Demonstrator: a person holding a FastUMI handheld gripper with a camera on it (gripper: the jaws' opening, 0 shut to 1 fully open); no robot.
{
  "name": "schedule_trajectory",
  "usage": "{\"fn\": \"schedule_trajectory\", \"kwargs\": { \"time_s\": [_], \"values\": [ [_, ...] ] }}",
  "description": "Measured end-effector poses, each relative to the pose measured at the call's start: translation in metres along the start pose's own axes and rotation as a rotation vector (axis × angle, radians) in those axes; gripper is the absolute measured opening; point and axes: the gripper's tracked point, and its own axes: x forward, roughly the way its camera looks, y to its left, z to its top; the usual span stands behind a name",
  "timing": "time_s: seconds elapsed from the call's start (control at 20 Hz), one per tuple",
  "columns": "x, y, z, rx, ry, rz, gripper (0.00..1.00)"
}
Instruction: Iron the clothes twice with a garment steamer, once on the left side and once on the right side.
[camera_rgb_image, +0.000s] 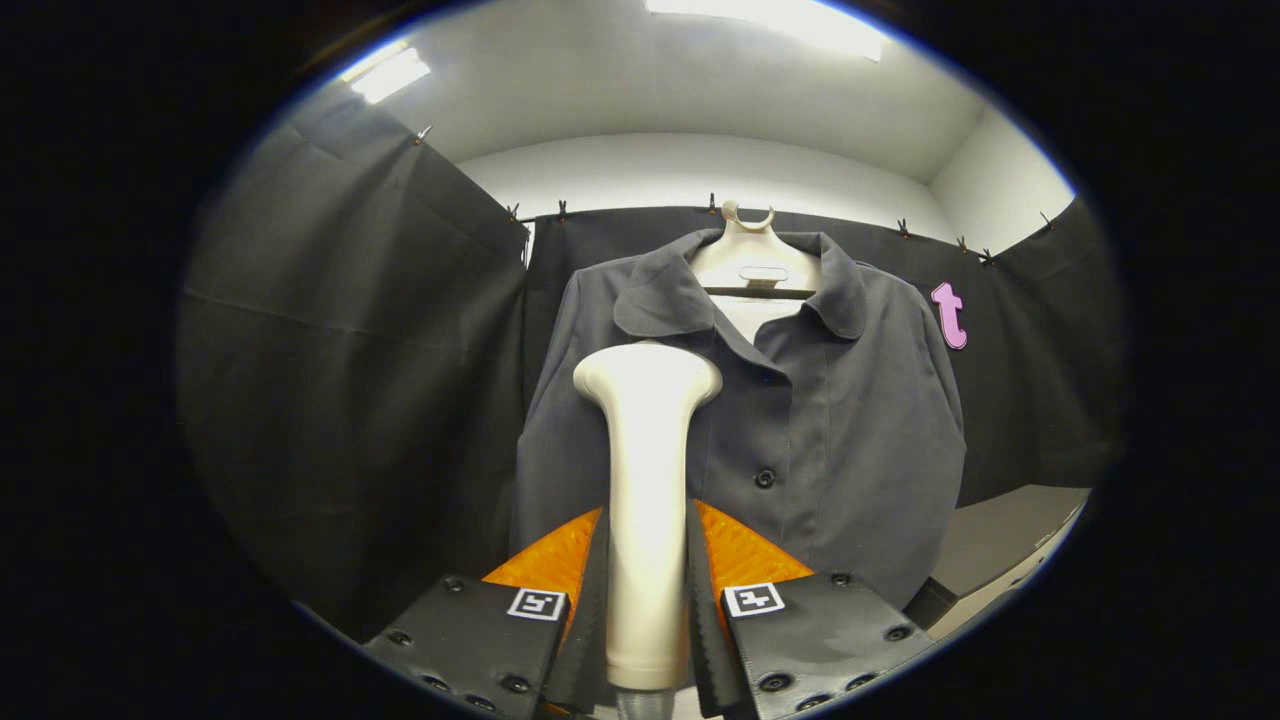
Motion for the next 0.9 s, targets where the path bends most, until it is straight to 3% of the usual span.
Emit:
{"fn": "schedule_trajectory", "kwargs": {
  "time_s": [0.9],
  "values": [
    [-0.031,-0.011,-0.069,0.0,0.134,-0.004,0.44]
  ]
}}
